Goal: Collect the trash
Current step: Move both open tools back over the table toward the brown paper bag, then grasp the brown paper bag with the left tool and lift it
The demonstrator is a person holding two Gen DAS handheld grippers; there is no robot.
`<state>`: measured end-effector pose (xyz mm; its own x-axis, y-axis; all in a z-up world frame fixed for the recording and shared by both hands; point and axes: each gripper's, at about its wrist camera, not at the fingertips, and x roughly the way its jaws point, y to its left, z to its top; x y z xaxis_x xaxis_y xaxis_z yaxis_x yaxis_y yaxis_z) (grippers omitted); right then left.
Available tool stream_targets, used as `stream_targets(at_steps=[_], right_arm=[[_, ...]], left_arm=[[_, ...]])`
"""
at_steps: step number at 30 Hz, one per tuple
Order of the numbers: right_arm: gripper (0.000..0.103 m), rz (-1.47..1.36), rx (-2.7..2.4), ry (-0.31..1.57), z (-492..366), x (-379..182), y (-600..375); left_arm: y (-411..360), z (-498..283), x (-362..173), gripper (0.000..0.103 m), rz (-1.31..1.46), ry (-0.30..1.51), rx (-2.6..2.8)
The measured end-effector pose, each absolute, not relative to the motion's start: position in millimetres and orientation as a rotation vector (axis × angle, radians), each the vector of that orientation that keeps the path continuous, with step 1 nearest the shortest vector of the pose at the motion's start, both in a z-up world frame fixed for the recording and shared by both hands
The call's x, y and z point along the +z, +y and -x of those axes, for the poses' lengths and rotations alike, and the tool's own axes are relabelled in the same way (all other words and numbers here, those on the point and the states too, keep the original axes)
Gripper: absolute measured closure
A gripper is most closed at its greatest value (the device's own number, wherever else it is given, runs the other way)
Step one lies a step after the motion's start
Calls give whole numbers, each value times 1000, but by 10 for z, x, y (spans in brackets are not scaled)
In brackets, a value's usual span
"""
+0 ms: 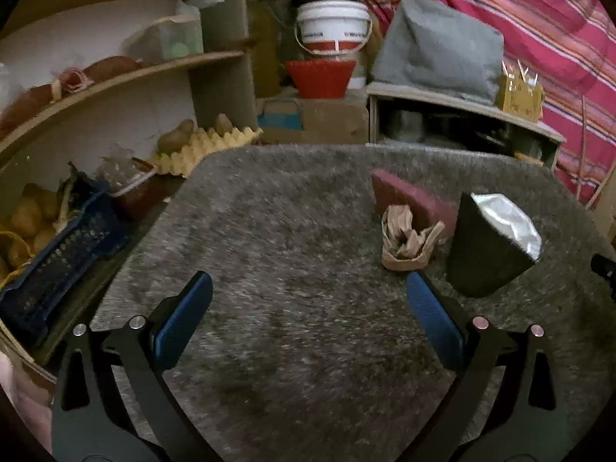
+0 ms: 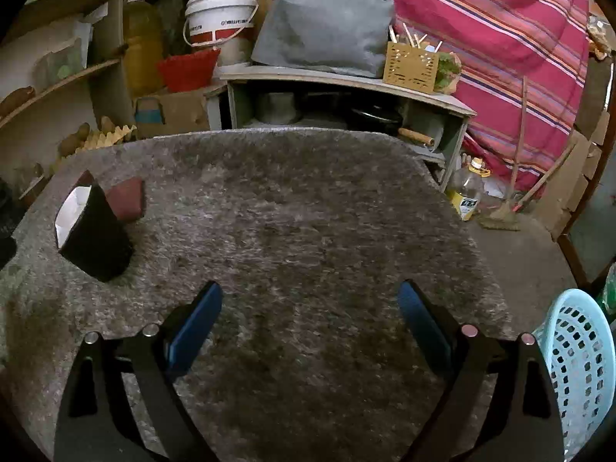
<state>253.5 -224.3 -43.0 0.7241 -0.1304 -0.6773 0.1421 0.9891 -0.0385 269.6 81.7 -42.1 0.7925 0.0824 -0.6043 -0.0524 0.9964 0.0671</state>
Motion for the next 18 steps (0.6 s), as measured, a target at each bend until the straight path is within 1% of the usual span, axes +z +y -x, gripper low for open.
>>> stream_targets(at_steps=[4,10,12,14,15,16,18], right_arm=[[12,-19,-159,763,-2617,-477,-2263],[12,-77,-157,779,-2682,-537,-2341],[12,-74,-156,782,-2697,-550,-2342],[12,-68,-155,783,-2701,-549,-2336],[12,-65,-155,784,-2702,-547,-2336],[12,-64,-153,783,-2701,-545,-2333],[12,-64,-149,781,-2697,-534,-2324]], left_arm=[[722,-2867,-494,6,-27,676,45],[379,-3131,-514,6,-51,705,-31],[285,-3182,-563,16,-75,719,-50],[203,-3246,-622,48,-102,747,-82],[188,-3270,-648,57,-104,764,-96],[184,-3287,-679,64,-103,782,-110],[218,-3270,-675,65,-91,772,-116]])
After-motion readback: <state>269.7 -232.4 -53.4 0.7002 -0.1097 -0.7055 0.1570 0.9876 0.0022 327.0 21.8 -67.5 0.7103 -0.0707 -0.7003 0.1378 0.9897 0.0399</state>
